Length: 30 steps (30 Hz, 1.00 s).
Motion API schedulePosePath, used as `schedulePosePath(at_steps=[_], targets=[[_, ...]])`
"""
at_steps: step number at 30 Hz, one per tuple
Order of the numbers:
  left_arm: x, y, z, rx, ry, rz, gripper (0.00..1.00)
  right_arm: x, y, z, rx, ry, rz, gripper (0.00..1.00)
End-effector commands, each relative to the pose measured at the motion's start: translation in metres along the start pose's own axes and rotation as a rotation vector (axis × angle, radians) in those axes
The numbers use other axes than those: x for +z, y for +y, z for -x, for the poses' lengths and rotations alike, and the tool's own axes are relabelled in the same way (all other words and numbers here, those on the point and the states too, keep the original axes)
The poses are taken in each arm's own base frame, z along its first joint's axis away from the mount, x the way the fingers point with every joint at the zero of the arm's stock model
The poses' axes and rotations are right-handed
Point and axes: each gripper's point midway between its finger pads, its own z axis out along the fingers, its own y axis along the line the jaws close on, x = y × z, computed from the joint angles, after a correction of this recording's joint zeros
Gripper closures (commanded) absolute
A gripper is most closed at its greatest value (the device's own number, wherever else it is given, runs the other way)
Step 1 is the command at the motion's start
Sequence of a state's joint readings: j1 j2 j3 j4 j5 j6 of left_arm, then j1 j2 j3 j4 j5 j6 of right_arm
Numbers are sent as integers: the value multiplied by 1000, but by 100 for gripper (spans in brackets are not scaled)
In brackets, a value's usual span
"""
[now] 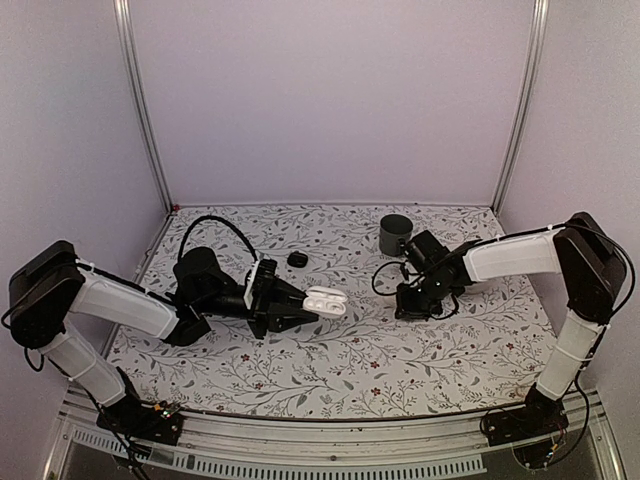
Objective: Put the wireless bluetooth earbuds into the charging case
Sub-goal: Pick up the left earbud from the center of the board.
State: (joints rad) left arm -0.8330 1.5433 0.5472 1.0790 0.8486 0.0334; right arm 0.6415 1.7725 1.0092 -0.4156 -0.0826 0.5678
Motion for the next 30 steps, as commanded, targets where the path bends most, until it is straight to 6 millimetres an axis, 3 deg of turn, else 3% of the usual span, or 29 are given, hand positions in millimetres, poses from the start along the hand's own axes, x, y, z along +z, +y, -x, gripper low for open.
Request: schedulePosePath(at_steps=[1,7,14,23,30], targets=[[3,1,3,7,-10,-8,100,1,-4,0,-6,1,-35,86],[3,1,1,2,-3,-8,100,-5,2,12,-17,-40,-22,96],[3,4,-2,-14,-8,-4,100,-42,13,28,-111,-168,42,97],[-6,14,-3,-44,-65,14,100,-135,55,34,-328,-395,290,97],[-1,27,-24,-109,-54,6,100,-185,76,32,-410,-490,408,97]])
